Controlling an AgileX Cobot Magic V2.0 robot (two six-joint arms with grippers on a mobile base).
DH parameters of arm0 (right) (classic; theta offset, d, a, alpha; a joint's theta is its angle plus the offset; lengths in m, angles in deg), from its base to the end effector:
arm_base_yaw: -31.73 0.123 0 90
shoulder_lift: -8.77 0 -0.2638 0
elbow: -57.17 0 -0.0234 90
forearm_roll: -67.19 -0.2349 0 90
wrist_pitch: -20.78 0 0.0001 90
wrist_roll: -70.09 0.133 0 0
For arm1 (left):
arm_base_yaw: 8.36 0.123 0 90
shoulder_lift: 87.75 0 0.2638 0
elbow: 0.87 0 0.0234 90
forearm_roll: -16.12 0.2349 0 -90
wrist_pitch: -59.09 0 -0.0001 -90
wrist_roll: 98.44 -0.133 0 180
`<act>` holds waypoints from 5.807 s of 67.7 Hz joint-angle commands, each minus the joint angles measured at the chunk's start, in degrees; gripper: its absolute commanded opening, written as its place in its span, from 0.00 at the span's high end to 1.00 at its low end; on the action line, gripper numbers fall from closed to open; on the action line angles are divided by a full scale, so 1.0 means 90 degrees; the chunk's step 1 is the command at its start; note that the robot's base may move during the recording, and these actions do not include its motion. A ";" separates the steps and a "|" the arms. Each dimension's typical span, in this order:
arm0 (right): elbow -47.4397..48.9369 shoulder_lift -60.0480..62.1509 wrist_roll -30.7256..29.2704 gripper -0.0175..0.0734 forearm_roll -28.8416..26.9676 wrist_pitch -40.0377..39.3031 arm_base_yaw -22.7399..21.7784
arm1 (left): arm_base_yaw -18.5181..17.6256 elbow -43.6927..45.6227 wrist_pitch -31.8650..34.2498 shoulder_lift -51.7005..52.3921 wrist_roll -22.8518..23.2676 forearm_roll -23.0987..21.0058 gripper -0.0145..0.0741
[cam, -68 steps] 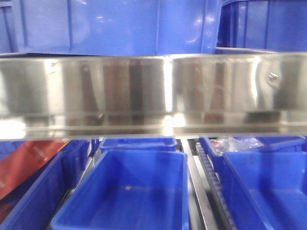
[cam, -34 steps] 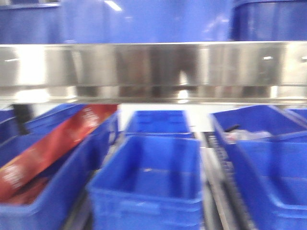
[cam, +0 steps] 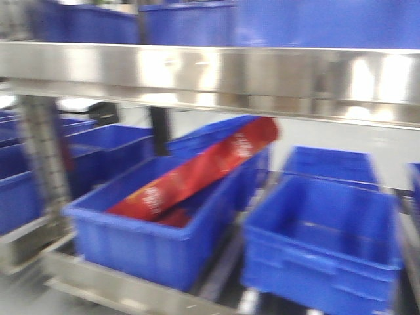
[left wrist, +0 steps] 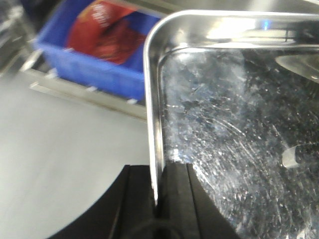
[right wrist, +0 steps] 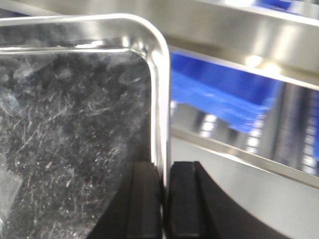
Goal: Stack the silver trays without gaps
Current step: 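Carry the silver tray with both grippers while the base drives to another shelf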
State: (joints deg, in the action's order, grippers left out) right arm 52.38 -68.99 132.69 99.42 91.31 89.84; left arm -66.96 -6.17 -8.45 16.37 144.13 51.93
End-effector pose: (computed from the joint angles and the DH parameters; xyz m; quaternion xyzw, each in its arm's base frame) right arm 0.1791 0.1613 0.3350 0.0076 0.9347 0.0578 0.3505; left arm 0.1810 -0.1585 0.3472 0.0047 0.9171 -0.0735 0.3919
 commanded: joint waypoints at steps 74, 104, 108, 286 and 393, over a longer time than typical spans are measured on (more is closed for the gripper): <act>0.0023 0.0037 0.0000 0.81 0.0098 -0.0463 0.0052 | -0.0071 0.0022 0.0333 0.0024 -0.0012 -0.0036 0.85; 0.0023 0.0037 0.0000 0.81 0.0098 -0.0463 0.0052 | -0.0071 0.0022 0.0333 0.0024 -0.0012 -0.0036 0.85; 0.0023 0.0037 0.0000 0.81 0.0098 -0.0463 0.0052 | -0.0071 0.0022 0.0333 0.0024 -0.0012 -0.0036 0.85; 0.0023 0.0037 0.0000 0.81 0.0098 -0.1043 0.0052 | -0.0071 0.0022 0.0787 0.0024 -0.0012 0.2236 0.85; 0.0023 0.0037 0.0000 0.81 0.0098 -0.1090 0.0052 | -0.0071 0.0022 0.0772 0.0024 -0.0012 0.2378 0.85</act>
State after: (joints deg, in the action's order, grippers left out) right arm 52.38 -68.99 133.11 100.22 84.99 89.89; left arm -67.18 -6.17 -4.10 16.46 143.67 71.58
